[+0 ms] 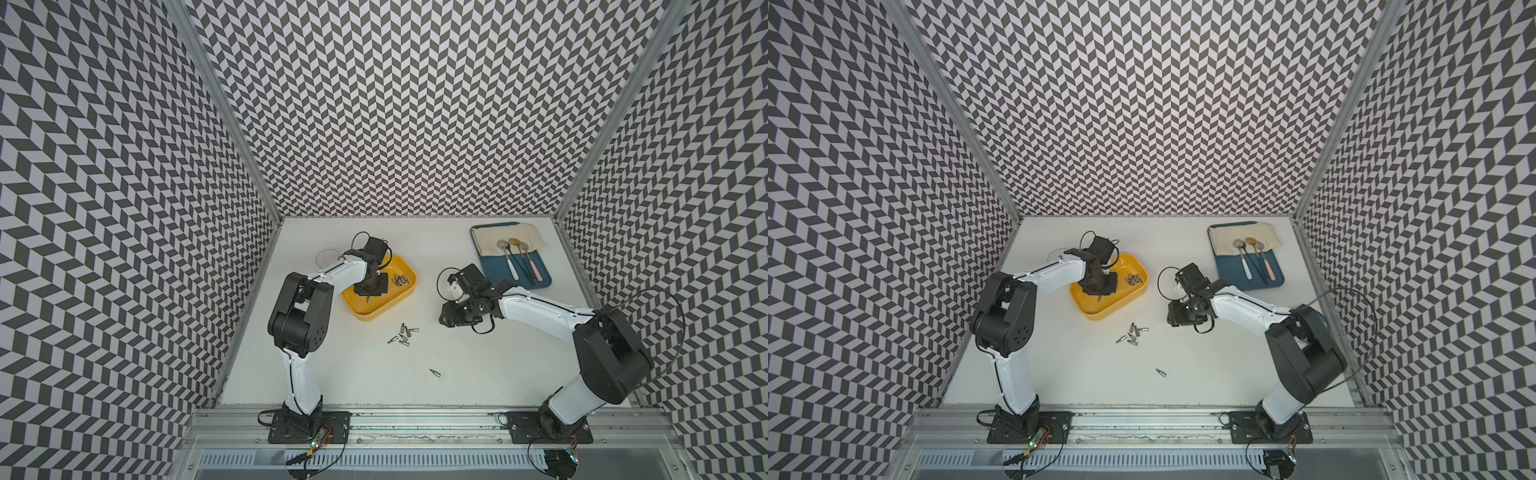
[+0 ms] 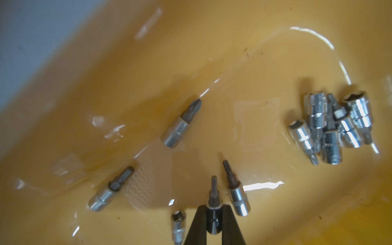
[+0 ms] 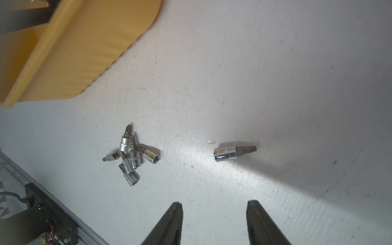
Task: Put the bit on the desktop into the storage box
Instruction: Place the screwdriver bit in the storage box.
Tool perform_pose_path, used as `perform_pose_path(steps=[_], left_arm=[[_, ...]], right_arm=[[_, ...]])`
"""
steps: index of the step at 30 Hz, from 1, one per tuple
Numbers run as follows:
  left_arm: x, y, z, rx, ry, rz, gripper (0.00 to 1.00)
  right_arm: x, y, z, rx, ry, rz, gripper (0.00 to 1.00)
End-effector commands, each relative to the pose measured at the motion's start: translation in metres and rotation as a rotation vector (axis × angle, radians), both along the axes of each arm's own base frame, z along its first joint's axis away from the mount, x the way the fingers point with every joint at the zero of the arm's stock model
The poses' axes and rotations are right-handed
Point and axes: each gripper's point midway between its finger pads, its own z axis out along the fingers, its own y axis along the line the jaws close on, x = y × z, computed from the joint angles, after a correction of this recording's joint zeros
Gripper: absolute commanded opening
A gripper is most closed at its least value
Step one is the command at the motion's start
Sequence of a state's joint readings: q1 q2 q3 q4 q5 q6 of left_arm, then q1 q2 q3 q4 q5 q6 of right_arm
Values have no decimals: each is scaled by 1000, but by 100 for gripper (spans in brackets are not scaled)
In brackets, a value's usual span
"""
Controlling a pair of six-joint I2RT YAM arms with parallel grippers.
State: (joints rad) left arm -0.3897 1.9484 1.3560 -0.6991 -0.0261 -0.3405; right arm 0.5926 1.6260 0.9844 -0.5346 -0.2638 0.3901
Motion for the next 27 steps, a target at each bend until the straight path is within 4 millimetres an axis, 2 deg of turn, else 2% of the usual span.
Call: perform_pose_path(steps=[1, 10, 16, 22, 27], left_arm=[[3, -1, -3, -16, -6, -2, 8], [0, 0, 0, -16, -6, -1, 17], [1, 0, 12, -22, -29, -1, 25], [4, 0, 31, -33, -60, 0, 29], [6, -1, 58, -54, -107, 3, 30]], right_arm=[[5, 9, -7, 25, -9, 4, 53], [11, 15, -22, 22, 10, 10, 53], [15, 17, -29, 14, 23, 9, 53], [21, 21, -28, 12, 25, 9, 53], [23, 23, -30, 2, 40, 10, 53]])
